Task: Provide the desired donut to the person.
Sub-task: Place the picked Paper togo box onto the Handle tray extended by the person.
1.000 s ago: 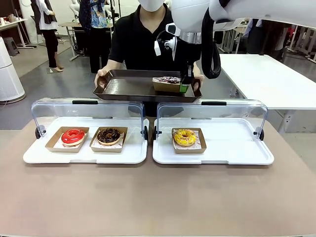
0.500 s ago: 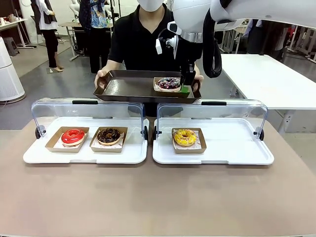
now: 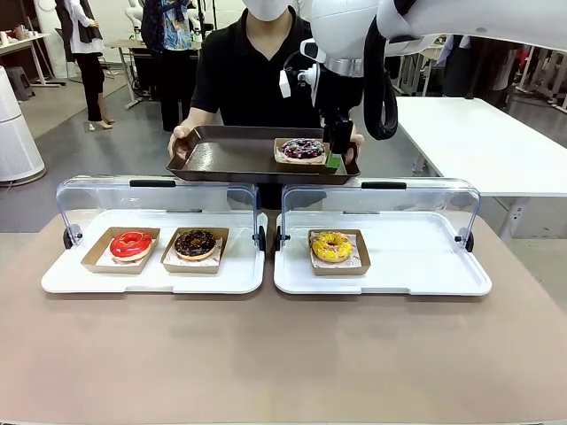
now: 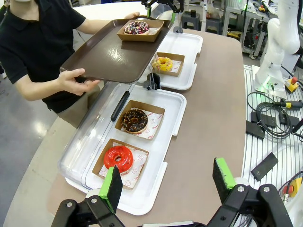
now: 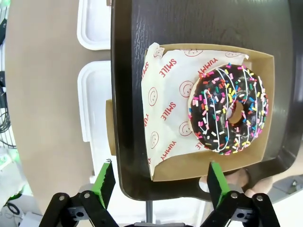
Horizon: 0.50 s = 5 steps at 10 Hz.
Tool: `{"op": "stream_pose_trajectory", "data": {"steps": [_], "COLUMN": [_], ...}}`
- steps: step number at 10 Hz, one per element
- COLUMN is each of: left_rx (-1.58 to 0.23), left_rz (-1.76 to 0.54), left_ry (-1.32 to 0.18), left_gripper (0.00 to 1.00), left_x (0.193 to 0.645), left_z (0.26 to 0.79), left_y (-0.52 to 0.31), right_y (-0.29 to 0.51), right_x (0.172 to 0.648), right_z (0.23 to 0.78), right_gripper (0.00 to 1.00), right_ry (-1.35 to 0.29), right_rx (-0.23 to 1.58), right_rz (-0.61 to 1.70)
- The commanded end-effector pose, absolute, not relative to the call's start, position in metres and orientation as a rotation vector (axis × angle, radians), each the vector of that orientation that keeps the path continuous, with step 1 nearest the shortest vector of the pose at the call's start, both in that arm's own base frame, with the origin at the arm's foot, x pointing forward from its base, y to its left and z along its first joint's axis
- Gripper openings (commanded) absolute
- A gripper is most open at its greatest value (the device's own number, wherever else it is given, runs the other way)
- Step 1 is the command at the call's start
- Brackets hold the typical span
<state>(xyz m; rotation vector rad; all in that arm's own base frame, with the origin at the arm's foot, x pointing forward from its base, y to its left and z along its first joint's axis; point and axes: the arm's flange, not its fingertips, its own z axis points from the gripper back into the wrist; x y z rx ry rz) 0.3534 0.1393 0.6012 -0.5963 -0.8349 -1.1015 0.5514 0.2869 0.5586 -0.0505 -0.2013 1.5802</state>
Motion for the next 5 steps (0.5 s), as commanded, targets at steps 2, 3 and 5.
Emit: {"op": "stream_pose_trajectory", "data": {"steps": [2, 3, 5], "left_rx": [-0.606, -0.606, -0.606], "left_rz": [-1.104, -1.104, -1.104], "left_ry": [-0.839, -0.839, -0.839], "left_gripper": [1.0, 1.0, 1.0], "left_x": [0.352, 0.352, 0.352], "left_z": [0.602, 0.602, 0.602], "left_y": [0.142, 0.142, 0.142], "right_y": [0.287, 0.284, 0.273], "right_x": [0.557, 0.557, 0.536], "right_z": [0.56, 0.56, 0.571], "right_gripper": [1.0, 1.0, 1.0], "right_ry": [-0.187, -0.187, -0.131], "right_rx": [-0.063, -0.058, -0.031], "right_rz": [1.566, 1.563, 1.595]}}
